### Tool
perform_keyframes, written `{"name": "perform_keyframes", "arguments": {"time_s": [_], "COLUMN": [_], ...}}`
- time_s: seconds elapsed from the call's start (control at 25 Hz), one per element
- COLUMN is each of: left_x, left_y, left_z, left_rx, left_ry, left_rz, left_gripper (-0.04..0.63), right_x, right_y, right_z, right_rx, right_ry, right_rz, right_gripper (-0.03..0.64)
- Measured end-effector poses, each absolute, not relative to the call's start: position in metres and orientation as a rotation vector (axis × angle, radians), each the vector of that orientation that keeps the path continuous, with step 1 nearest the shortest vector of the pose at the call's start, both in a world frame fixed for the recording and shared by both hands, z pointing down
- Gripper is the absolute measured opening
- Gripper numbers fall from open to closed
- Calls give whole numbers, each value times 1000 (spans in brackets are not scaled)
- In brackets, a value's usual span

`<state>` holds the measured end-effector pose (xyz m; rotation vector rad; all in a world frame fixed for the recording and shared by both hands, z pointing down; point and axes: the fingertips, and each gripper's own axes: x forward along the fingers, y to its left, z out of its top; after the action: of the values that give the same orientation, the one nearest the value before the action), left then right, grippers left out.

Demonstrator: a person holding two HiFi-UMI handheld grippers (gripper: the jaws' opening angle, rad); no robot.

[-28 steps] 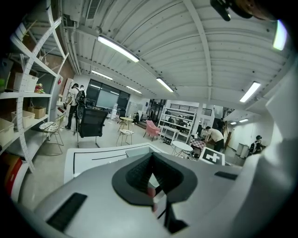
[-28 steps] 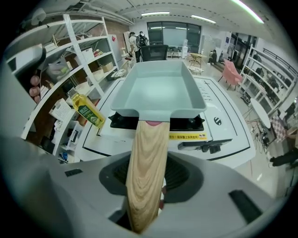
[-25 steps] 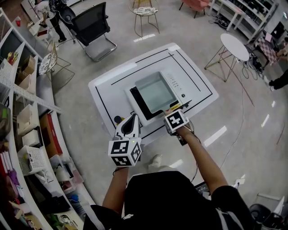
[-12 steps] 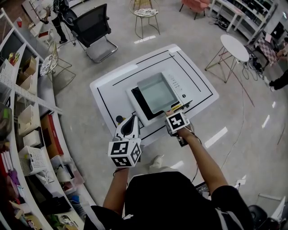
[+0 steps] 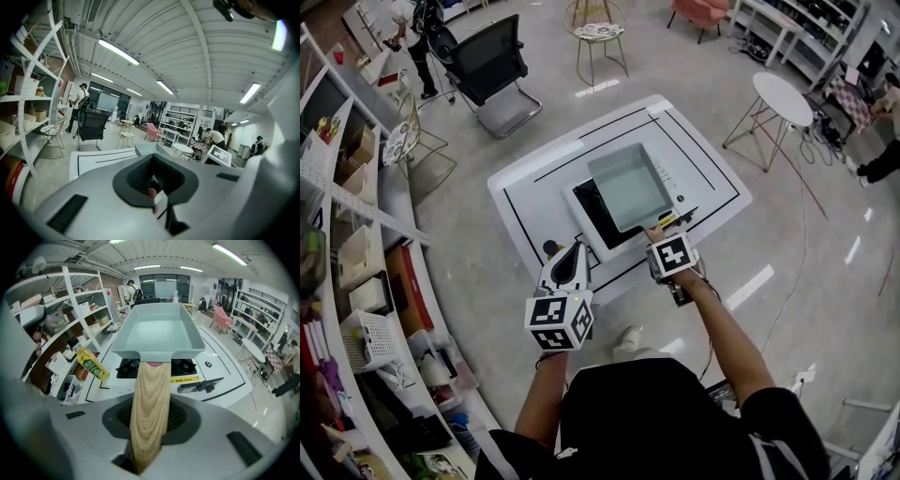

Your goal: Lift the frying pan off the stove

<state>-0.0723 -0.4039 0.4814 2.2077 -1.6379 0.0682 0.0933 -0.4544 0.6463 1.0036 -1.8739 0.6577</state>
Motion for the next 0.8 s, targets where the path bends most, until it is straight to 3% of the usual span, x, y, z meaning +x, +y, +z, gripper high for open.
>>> {"name": "perform_keyframes", "arguments": {"time_s": [0.8], "left_x": [-90], "left_y": [-326], "left_z": [453], "left_rx": [2327], "left_ry": [-1578], "left_rz": [24], "left_gripper": [9], "right_x": [70], "right_y": [-370], "right_z": [592], "right_rx": [1137], "right_ry": [-1961], "right_rz": [697], "right_gripper": [91]}}
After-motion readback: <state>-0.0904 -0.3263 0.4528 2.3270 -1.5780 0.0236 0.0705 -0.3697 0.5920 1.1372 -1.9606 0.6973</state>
